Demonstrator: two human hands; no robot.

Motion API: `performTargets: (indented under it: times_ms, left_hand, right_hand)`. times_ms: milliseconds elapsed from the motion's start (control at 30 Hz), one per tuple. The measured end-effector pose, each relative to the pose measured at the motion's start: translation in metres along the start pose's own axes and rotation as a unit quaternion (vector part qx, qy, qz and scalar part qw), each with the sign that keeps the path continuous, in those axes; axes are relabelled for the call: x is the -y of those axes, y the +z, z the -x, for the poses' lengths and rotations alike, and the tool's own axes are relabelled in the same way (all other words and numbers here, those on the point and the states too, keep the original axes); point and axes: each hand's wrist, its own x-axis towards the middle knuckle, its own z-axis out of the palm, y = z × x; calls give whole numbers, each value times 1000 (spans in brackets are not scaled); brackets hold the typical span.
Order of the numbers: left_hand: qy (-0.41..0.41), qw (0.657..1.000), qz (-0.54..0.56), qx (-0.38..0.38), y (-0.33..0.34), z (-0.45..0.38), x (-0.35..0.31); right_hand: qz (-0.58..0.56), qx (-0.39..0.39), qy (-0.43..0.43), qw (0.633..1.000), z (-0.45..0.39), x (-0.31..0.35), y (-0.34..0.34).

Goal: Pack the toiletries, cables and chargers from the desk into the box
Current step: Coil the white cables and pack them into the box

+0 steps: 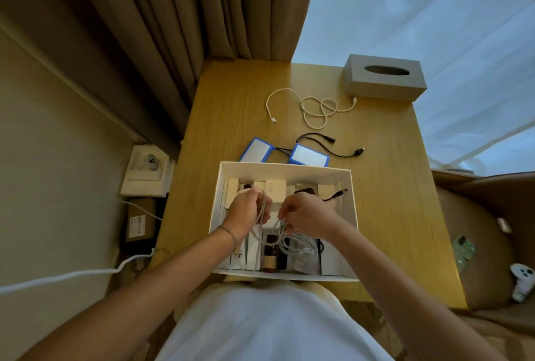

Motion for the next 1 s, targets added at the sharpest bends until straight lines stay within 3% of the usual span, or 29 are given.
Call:
performTargets:
  times_ms: [133,267,433,567,767,1000]
  left_hand:
    - [75,979,-189,28,-8,-11,7]
    - [158,910,-380,54,-18,-19,9]
    - [294,742,-602,43,-24,-27,11]
    - [371,678,-635,9,-22,-25,4]
    - [410,702,-582,-14,-11,-20,-31]
    - [364,794,-486,1,27,-49,-94]
  right_hand:
    - [127,-49,-23,990,-4,-8,4]
    - [146,-64,-26,987,-4,-19,9]
    - [180,-94,-48,978,0,-27,14]
    - [159,-133,-95,974,8,-24,6]
    - [2,-202,-121,972,7,-13,-36]
    - [-215,-265,-57,938,-26,-29,-104]
